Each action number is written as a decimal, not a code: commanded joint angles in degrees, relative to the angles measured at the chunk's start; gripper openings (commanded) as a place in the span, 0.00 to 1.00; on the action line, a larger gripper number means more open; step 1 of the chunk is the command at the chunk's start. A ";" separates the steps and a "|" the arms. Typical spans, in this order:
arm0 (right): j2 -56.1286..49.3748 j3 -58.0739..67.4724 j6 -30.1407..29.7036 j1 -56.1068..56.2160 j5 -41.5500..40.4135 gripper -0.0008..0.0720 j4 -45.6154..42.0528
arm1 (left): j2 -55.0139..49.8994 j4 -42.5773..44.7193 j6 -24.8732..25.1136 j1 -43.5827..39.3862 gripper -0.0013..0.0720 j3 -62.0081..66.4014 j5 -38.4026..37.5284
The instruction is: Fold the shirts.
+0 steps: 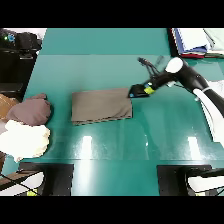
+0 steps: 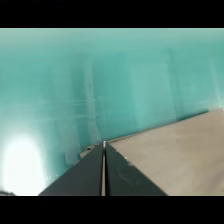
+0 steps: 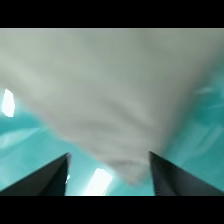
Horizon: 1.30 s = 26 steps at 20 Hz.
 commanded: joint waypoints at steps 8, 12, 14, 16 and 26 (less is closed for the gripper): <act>-12.76 -2.93 -1.22 0.28 -6.71 0.82 17.59 | -0.02 -1.05 0.15 0.07 0.05 -0.11 0.79; -19.34 6.32 -1.36 7.15 -6.97 0.42 19.54 | -0.02 -1.55 0.07 0.04 0.05 -0.11 0.33; -20.13 9.92 -3.39 8.52 -7.13 0.04 19.19 | -0.02 -1.77 -0.31 -1.01 0.05 -0.11 0.42; -19.30 13.31 -3.52 7.48 -6.43 0.04 17.27 | -0.02 -1.09 -0.28 -4.15 0.05 -0.11 0.90; 4.04 15.50 8.68 -24.96 -2.01 0.04 -12.41 | -0.02 -0.50 -0.31 -19.08 0.05 -0.11 5.35</act>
